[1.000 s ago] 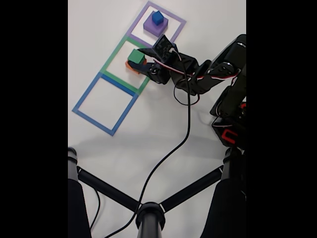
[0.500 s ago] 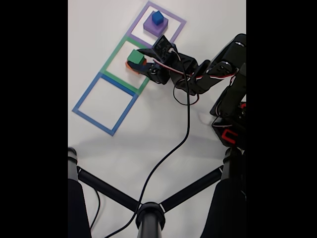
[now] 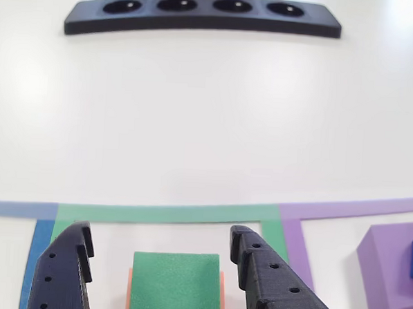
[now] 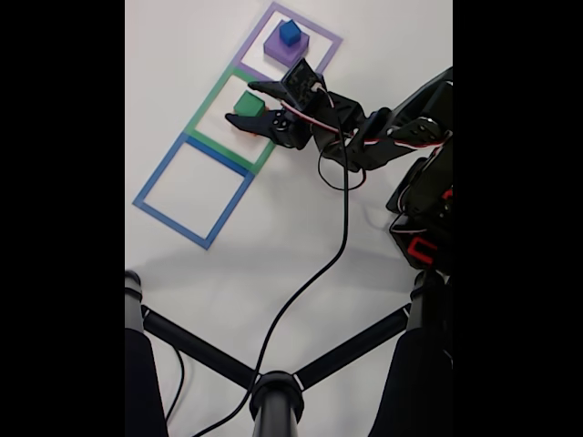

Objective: Tower of hanoi

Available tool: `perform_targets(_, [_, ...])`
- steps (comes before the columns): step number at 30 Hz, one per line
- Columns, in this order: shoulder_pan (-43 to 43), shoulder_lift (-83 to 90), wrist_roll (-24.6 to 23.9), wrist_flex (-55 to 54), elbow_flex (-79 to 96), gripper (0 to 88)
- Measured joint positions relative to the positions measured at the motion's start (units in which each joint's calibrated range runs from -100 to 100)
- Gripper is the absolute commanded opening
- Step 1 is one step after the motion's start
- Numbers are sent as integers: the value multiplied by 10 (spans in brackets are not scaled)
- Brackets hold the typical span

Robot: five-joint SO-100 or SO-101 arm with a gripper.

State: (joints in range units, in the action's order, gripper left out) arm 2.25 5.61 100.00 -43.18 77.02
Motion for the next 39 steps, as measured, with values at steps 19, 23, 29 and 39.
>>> perform_targets(19, [-5, 415, 0, 909, -312, 1])
perform_targets(23, [18, 425, 0, 1075, -444, 1])
perform_targets(29, [74, 426, 0, 1254, -619, 1])
perform_targets(39, [139, 442, 0, 1323, -686, 1])
